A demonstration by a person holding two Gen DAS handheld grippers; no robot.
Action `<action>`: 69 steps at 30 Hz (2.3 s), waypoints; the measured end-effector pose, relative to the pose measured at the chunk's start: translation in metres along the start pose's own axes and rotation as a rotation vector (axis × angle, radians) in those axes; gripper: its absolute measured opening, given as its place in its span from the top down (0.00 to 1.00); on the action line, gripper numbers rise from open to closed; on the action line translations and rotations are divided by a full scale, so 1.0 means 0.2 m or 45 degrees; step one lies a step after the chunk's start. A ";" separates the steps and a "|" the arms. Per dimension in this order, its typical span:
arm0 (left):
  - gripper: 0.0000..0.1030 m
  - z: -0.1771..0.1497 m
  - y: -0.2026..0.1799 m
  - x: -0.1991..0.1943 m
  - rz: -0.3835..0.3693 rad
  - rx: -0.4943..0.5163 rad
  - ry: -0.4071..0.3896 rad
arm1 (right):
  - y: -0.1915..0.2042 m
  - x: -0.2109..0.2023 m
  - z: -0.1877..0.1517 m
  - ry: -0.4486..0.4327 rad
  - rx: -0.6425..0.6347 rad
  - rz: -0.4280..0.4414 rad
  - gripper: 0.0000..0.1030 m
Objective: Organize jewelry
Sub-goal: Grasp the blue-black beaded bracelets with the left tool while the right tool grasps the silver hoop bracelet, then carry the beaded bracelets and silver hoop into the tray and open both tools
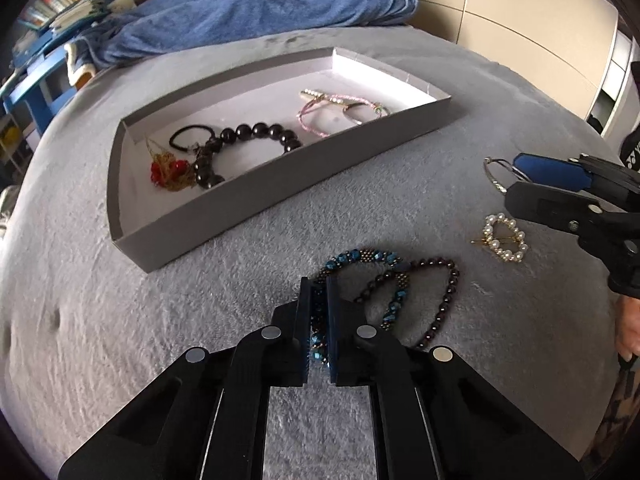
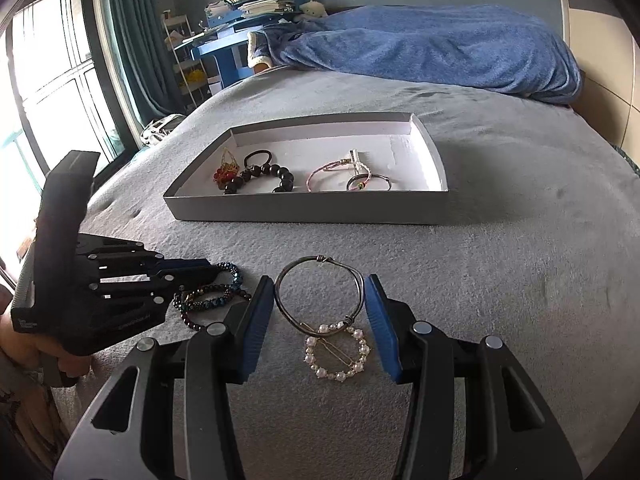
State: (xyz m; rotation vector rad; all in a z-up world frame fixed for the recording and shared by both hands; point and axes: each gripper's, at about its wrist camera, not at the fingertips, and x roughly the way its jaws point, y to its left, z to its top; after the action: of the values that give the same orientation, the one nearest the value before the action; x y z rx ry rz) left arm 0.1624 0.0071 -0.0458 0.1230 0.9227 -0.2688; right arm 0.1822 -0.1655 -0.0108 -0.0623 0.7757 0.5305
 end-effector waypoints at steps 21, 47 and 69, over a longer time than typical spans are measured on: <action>0.93 0.21 0.15 -0.41 -0.080 -0.112 -0.312 | -0.11 -0.08 0.18 -0.093 0.054 -0.009 0.54; 0.93 0.61 0.38 -0.30 -0.066 -0.150 -0.334 | -0.16 0.25 0.60 -0.045 0.040 -0.003 0.54; 0.93 0.90 0.45 0.37 -0.016 -0.147 -0.132 | -0.23 0.84 0.74 0.175 0.097 -0.075 0.54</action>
State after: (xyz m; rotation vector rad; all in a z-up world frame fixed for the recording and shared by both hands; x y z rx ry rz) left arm 0.3682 0.0404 0.0022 -0.0031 0.8339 -0.2306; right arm 0.3994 -0.0977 -0.0249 -0.0516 0.9246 0.4435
